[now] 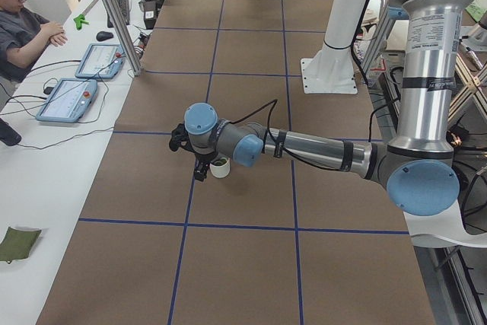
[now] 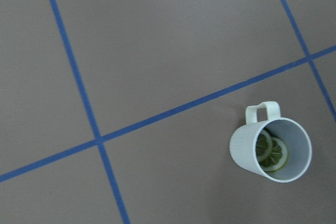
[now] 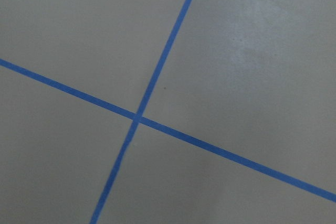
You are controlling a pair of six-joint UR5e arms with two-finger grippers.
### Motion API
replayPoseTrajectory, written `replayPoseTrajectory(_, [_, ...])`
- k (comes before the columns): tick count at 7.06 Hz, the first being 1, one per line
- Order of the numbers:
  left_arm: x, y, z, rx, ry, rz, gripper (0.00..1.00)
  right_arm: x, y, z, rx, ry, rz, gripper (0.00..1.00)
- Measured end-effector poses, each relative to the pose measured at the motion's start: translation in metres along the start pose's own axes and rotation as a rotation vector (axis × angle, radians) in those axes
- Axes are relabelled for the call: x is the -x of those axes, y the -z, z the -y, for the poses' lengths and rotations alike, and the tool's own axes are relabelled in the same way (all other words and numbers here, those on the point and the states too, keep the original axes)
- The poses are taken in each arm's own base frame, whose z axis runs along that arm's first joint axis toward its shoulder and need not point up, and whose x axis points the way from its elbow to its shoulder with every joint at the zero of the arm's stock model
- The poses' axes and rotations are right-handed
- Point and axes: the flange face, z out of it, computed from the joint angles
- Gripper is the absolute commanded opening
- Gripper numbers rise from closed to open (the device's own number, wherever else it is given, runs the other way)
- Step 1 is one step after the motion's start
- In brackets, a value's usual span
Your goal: Left arm hands cup to right arm to dump lemon
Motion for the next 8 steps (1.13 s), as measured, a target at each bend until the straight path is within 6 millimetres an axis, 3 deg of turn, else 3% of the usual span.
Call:
replayPoseTrajectory(2, [-0.038, -0.047, -0.003, -0.007, 0.065, 0.074, 1.0, 0.018, -0.001, 0.007, -0.007, -0.007, 0.012, 1.0])
replayPoseTrajectory(3, [-0.045, -0.059, -0.005, -0.003, 0.079, 0.088, 0.99, 0.019, -0.001, 0.008, -0.008, -0.008, 0.012, 1.0])
replayPoseTrajectory(4, [-0.049, -0.068, -0.007, 0.007, 0.088, 0.093, 0.76, 0.02, -0.001, 0.008, -0.009, -0.008, 0.012, 1.0])
replayPoseTrajectory(5, [-0.052, -0.077, -0.01, 0.022, 0.088, 0.096, 0.37, 0.02, -0.001, 0.008, -0.009, -0.008, 0.012, 1.0])
replayPoseTrajectory(6, [-0.054, -0.084, -0.011, 0.035, 0.087, 0.097, 0.06, 0.02, -0.002, 0.008, -0.008, -0.009, 0.011, 1.0])
replayPoseTrajectory(7, [-0.054, -0.087, -0.012, 0.041, 0.087, 0.097, 0.0, 0.02, -0.002, 0.008, -0.008, -0.009, 0.011, 1.0])
replayPoseTrajectory(8, [-0.054, -0.089, -0.012, 0.044, 0.088, 0.099, 0.0, 0.02, -0.002, 0.008, -0.008, -0.009, 0.011, 1.0])
